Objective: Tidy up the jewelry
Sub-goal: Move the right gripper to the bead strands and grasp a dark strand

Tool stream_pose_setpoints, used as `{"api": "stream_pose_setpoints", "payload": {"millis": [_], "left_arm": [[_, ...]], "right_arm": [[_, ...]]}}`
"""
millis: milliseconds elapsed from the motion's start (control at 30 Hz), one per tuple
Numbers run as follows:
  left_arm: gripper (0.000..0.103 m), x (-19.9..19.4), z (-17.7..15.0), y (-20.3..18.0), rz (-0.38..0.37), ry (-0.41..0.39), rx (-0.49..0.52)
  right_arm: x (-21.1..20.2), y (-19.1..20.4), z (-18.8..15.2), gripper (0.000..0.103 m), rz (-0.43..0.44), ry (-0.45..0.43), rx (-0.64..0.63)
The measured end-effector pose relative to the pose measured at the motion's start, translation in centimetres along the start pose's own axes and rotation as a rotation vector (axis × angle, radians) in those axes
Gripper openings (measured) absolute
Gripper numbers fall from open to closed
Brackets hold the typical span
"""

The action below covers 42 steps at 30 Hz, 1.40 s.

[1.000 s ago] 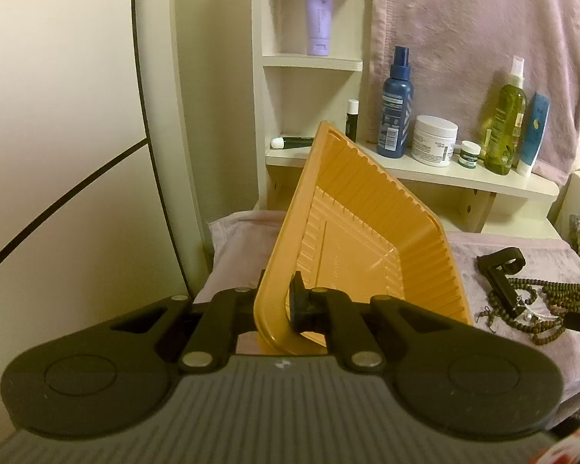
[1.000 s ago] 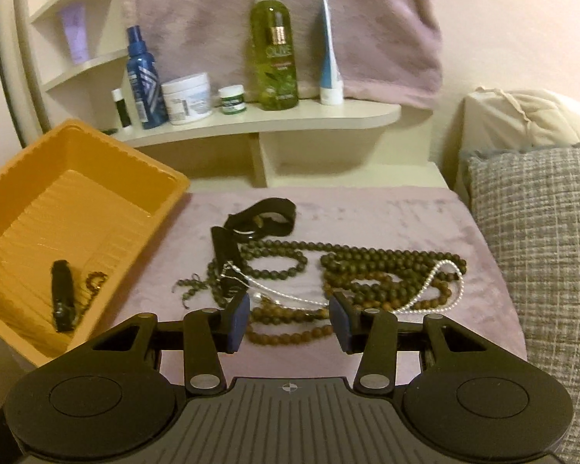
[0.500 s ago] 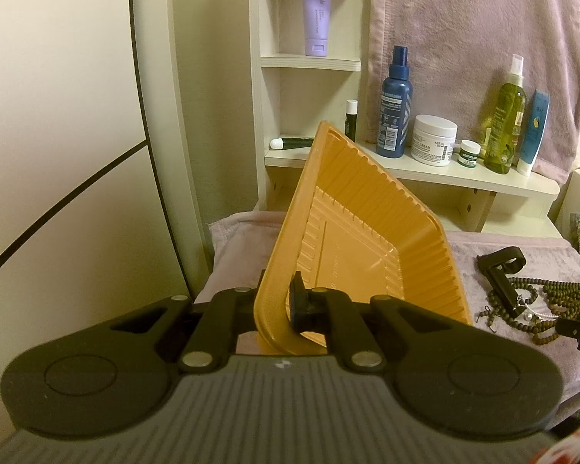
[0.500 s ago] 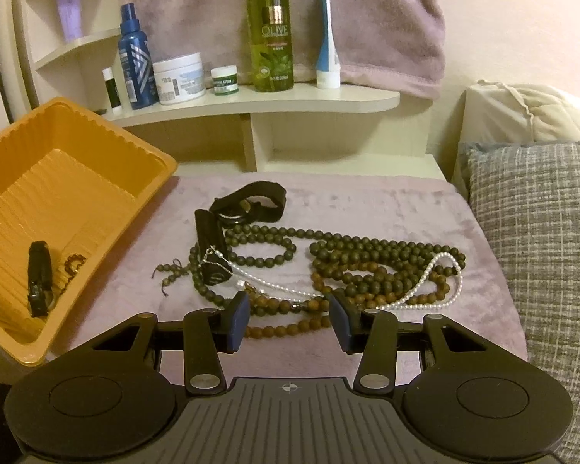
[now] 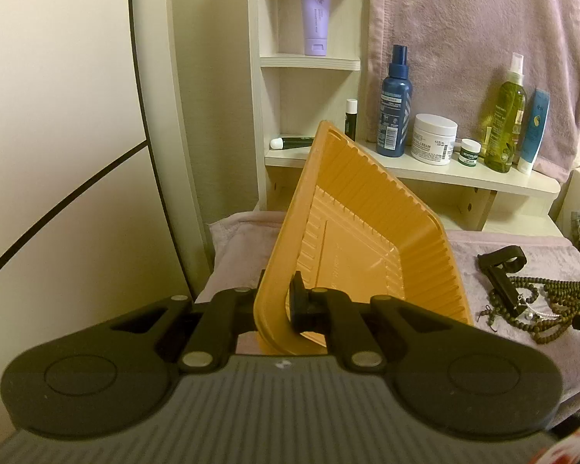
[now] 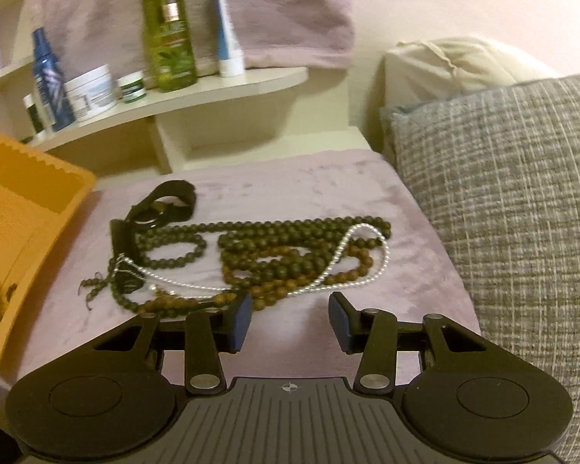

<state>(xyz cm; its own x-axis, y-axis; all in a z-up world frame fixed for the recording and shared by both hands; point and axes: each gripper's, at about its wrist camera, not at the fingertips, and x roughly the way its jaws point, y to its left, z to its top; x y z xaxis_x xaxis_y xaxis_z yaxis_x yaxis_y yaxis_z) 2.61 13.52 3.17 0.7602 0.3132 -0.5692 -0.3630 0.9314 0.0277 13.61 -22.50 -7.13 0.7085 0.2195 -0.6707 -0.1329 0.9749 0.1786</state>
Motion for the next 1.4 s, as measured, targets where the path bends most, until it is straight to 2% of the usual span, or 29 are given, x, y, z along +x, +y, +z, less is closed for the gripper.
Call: {"api": "stream_pose_setpoints", "payload": {"millis": [200, 267, 367, 500, 600, 800, 967, 1200, 1400], "left_arm": [[0.007, 0.0, 0.0, 0.0, 0.0, 0.001, -0.001], [0.007, 0.0, 0.0, 0.0, 0.0, 0.001, -0.001], [0.007, 0.0, 0.0, 0.0, 0.0, 0.001, -0.002], [0.007, 0.0, 0.0, 0.0, 0.0, 0.001, -0.001], [0.007, 0.0, 0.0, 0.0, -0.001, 0.001, -0.001], [0.007, -0.1, 0.0, 0.0, -0.004, 0.002, -0.001], [0.007, -0.1, 0.0, 0.1, -0.005, 0.003, -0.002], [0.007, -0.1, 0.0, 0.1, -0.005, 0.005, -0.004], [0.007, -0.1, 0.1, 0.1, -0.004, 0.004, -0.004]], "right_arm": [[-0.3, -0.9, 0.3, 0.044, -0.034, -0.036, 0.031], [-0.2, -1.2, 0.4, 0.034, -0.045, -0.044, 0.036], [0.0, -1.5, 0.8, 0.029, -0.046, -0.042, 0.046], [0.1, -0.5, 1.1, 0.029, -0.033, -0.041, -0.023], [0.6, 0.1, 1.0, 0.029, 0.015, -0.012, -0.029], [1.0, 1.0, 0.9, 0.029, 0.028, 0.008, -0.04], [0.4, 1.4, -0.1, 0.029, 0.052, 0.045, 0.0], [1.2, 1.7, -0.2, 0.029, 0.048, 0.002, 0.081], [1.7, 2.2, -0.2, 0.029, 0.038, -0.022, 0.101]]}}
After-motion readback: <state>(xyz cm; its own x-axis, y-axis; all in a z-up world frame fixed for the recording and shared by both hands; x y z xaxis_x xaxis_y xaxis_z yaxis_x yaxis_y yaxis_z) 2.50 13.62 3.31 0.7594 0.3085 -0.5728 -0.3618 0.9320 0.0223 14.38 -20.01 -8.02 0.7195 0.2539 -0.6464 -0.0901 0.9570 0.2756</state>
